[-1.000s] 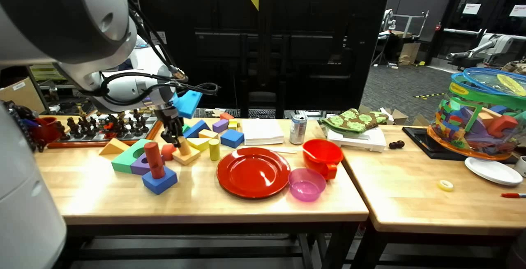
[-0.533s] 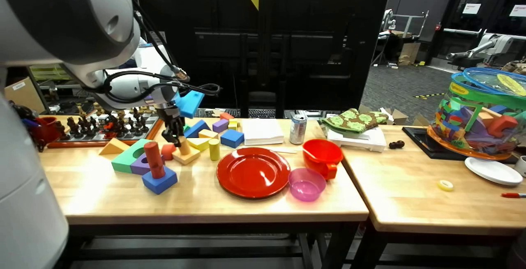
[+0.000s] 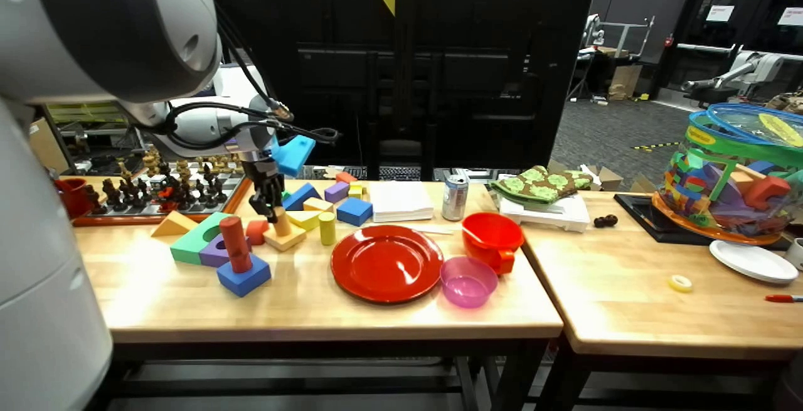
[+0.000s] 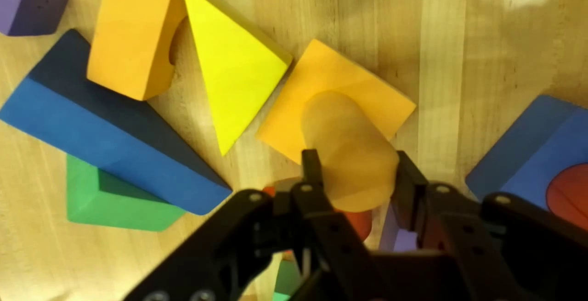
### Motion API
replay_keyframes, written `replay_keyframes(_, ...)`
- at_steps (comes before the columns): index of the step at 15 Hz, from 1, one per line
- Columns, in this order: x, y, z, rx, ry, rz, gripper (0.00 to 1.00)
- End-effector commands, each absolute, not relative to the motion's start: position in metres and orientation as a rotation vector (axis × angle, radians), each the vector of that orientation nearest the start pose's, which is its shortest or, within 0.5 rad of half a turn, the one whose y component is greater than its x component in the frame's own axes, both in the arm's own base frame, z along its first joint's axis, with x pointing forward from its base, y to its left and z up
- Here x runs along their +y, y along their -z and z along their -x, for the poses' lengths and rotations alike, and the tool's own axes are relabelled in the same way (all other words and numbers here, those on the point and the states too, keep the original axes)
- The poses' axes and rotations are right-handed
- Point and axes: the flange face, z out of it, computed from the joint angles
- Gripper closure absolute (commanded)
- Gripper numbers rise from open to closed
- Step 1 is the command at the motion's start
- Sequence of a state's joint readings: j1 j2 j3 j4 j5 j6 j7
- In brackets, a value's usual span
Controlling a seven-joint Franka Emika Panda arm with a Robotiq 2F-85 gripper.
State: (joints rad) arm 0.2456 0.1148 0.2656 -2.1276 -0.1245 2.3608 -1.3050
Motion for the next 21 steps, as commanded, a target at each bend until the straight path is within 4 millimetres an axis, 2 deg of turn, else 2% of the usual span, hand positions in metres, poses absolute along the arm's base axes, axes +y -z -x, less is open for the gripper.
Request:
replay_keyframes(1,0.275,-0.37,-0.511,2.501,-0.106,-1.775,0.85)
replay_keyframes(12,0.275,-0.377,-0.531,2.553,-0.024,-1.823,0.85)
replay_keyframes(13,0.275,-0.376,-0.531,2.549,-0.017,-1.833,0.56)
replay_keyframes(14,0.275,-0.376,-0.532,2.547,-0.011,-1.841,0.34)
replay_keyframes(16,0.276,-0.375,-0.533,2.549,-0.001,-1.841,0.31)
replay_keyframes(17,0.276,-0.374,-0.532,2.55,0.001,-1.843,0.27)
replay_keyframes(21,0.277,-0.376,-0.527,2.536,0.0,-1.839,0.01)
